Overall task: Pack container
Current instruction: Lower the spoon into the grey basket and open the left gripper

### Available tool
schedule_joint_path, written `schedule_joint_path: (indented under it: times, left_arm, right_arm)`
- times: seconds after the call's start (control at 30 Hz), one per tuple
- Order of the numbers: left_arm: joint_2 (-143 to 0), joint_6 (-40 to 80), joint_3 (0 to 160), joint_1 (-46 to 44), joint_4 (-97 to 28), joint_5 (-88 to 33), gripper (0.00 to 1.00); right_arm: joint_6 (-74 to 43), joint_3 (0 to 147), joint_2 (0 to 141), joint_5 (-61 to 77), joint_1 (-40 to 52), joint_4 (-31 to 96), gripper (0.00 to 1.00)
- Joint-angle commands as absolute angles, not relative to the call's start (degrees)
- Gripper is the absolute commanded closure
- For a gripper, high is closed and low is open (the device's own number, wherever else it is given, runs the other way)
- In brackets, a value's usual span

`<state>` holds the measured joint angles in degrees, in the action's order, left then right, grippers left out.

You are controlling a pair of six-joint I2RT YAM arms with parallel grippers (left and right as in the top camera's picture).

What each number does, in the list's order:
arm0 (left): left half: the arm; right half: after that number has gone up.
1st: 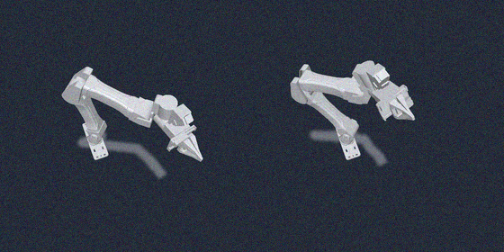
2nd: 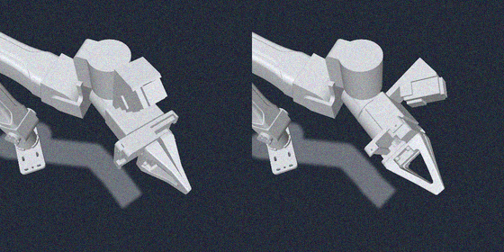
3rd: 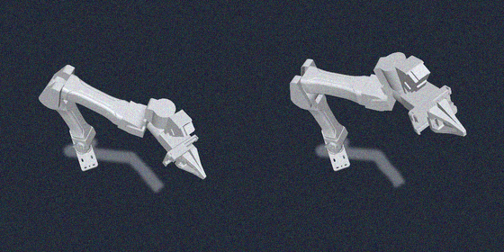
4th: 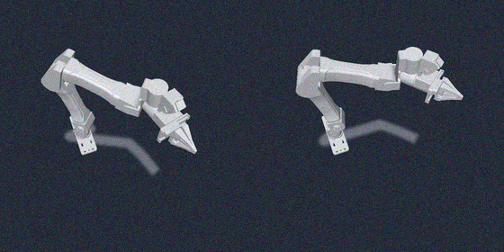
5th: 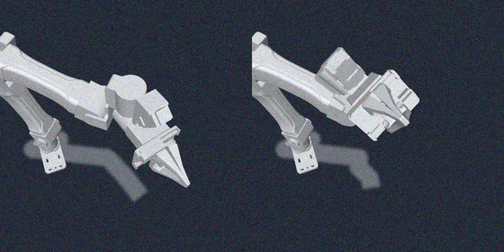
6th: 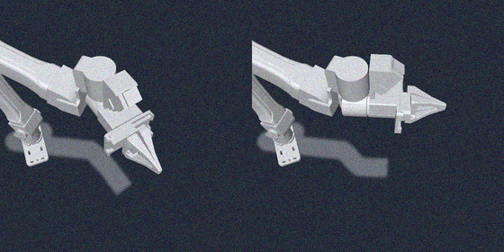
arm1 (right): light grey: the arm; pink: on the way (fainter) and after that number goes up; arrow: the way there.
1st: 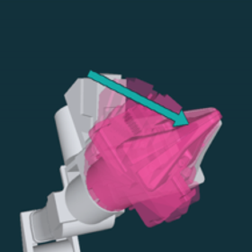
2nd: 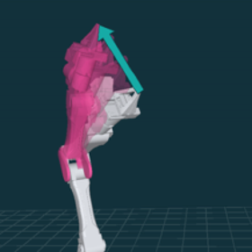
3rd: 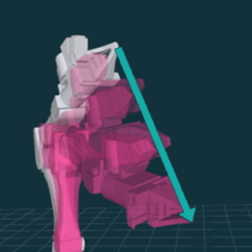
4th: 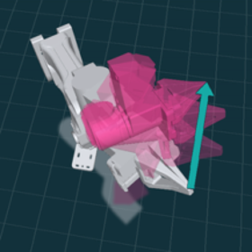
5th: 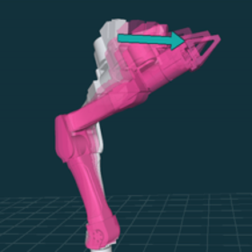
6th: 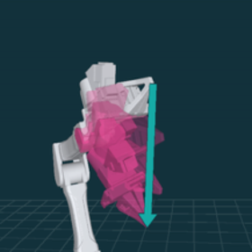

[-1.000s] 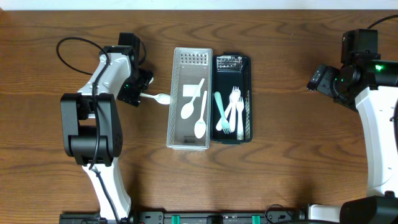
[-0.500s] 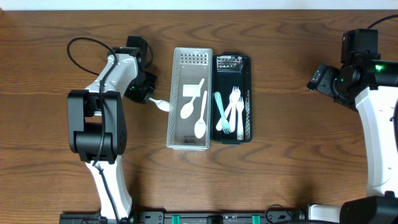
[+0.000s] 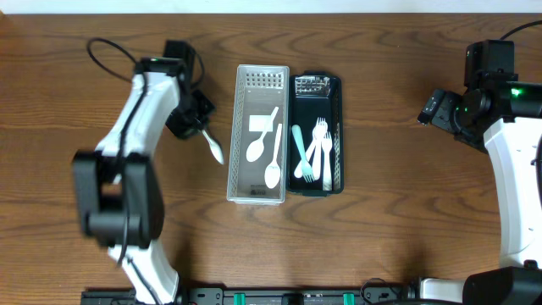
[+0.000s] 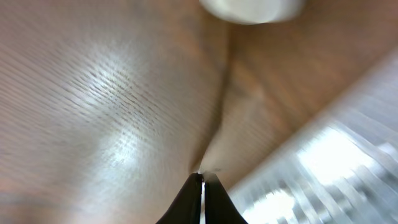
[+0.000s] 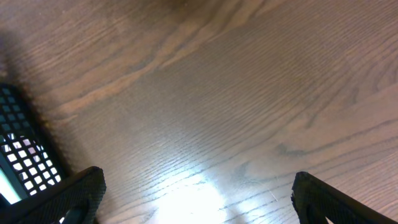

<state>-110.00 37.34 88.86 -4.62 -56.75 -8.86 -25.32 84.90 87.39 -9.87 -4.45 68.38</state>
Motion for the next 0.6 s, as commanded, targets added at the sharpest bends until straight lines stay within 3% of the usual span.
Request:
schedule_joint_path:
  times: [0.0, 0.23, 0.37, 0.5, 0.53, 0.57]
  left_arm:
    - [-100.6, 20.9, 89.2, -4.6, -57.3, -9.0, 0.94]
    - [-90.8, 6.1, 89.1, -10.9, -58.0, -9.0, 0.94]
    - [-91.4, 5.1, 89.1, -18.0, -59.5, -8.5, 0.94]
    - [-91.8, 6.6, 89.1, -22.9, -60.6, 2.7, 0.94]
    - [-91.8, 7.1, 89.1, -23.6, -60.6, 6.7, 0.93]
    - [-91.8, 7.4, 89.1, -23.6, -60.6, 9.0, 0.83]
  right_arm:
    - [-24.7, 84.6, 87.7, -10.1, -5.1, 68.6, 0.01]
    - [-24.8, 84.6, 87.7, -10.1, -5.1, 68.1, 0.01]
    - [-24.8, 84.6, 87.7, -10.1, -5.1, 67.9, 0.01]
    - [-24.8, 84.6, 87.7, -10.1, -5.1, 68.0, 0.01]
    - [-24.8, 84.6, 87.7, -10.1, -5.1, 68.0, 0.01]
    - [-24.8, 84.6, 87.7, -10.1, -5.1, 68.0, 0.01]
